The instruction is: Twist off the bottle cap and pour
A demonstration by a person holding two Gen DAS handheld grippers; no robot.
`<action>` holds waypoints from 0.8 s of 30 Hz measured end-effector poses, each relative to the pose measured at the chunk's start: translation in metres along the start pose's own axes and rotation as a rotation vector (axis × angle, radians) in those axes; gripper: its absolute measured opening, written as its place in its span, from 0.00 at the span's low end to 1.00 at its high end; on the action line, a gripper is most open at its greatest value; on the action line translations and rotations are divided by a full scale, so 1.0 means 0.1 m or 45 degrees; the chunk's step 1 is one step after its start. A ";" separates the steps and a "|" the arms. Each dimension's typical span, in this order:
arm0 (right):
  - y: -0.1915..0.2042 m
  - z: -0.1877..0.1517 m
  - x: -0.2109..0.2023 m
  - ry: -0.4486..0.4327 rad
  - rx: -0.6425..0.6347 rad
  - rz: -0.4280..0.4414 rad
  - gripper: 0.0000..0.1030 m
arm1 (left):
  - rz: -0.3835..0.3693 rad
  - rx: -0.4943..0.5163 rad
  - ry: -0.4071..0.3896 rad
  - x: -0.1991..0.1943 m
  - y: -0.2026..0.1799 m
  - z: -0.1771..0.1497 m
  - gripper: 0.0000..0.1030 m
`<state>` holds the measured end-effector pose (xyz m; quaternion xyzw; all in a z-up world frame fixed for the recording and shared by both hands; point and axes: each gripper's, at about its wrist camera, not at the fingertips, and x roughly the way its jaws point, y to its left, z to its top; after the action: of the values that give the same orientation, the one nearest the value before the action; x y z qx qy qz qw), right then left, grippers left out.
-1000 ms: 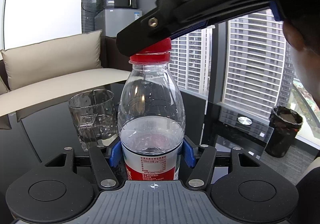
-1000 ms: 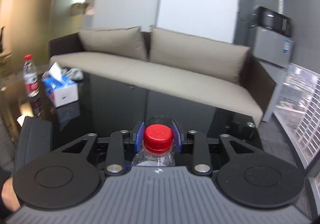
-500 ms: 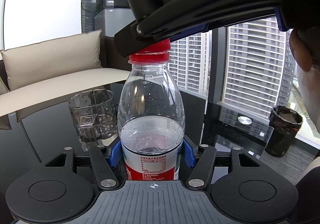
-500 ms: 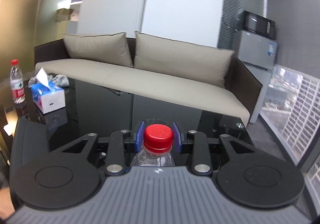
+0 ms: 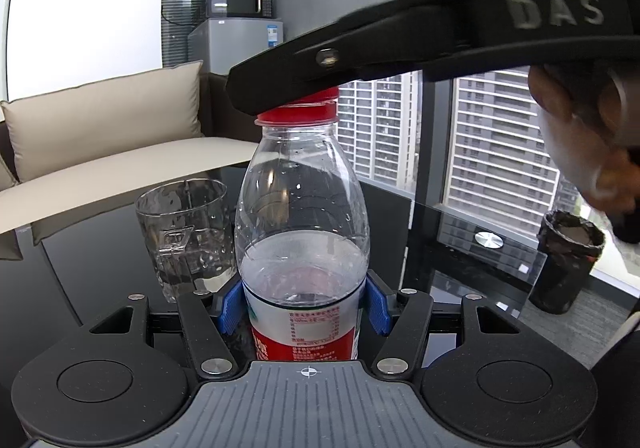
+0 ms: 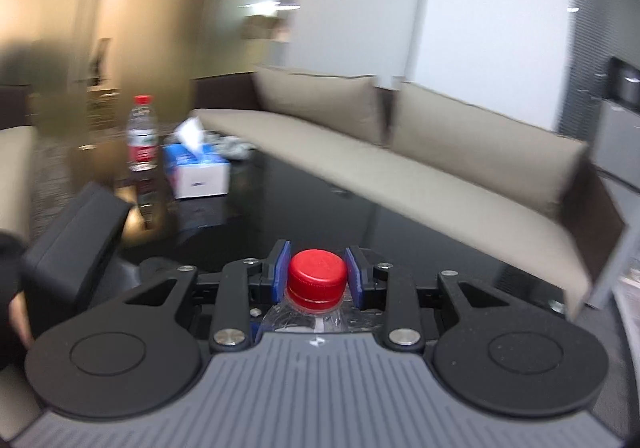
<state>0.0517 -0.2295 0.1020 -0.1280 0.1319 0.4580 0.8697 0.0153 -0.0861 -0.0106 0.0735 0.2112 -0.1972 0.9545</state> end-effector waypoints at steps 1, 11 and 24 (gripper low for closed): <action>-0.03 0.00 -0.01 0.004 0.008 0.008 0.31 | -0.001 0.002 0.000 0.01 0.00 0.00 0.54; 0.37 -0.04 0.03 -0.013 0.161 -0.341 0.32 | 0.013 -0.004 -0.008 -0.01 -0.01 -0.01 0.55; 0.63 -0.06 0.13 -0.075 0.254 -0.577 0.32 | 0.013 -0.009 -0.008 0.00 -0.01 -0.02 0.55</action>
<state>0.0063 -0.1870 0.0856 -0.0543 0.1192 0.2393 0.9621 0.0136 -0.0866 -0.0125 0.0707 0.2086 -0.1917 0.9564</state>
